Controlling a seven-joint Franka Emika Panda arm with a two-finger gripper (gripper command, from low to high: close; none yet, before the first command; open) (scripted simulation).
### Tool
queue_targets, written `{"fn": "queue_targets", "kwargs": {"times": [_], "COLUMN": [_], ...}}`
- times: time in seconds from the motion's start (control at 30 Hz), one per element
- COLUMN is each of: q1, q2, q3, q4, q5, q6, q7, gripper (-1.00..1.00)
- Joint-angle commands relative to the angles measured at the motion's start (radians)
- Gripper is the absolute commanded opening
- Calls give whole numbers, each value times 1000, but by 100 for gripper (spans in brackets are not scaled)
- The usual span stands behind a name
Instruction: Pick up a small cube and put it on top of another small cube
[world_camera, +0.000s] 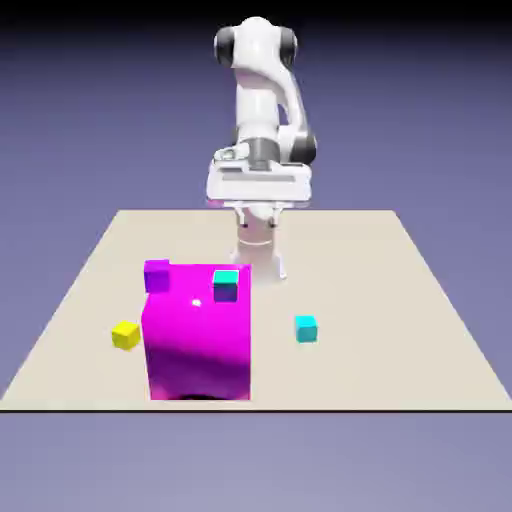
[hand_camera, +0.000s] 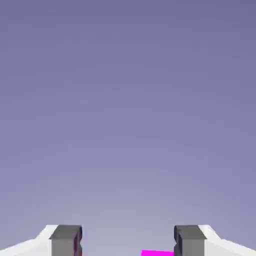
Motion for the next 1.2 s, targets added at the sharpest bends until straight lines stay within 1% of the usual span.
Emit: {"fn": "queue_targets", "kwargs": {"times": [0.0,0.5,0.9,0.97,1.17], "q1": [-17,-339,-657,-680,-700], "q2": [15,262,472,478,695], "q3": [36,580,986,981,974], "q4": [1,-29,-99,-114,-102], "q5": [36,628,1145,1164,1036], "q6": [-14,-212,-338,-329,-129], "q7": [27,432,742,741,794], "gripper": [0,0,0,0,0]}}
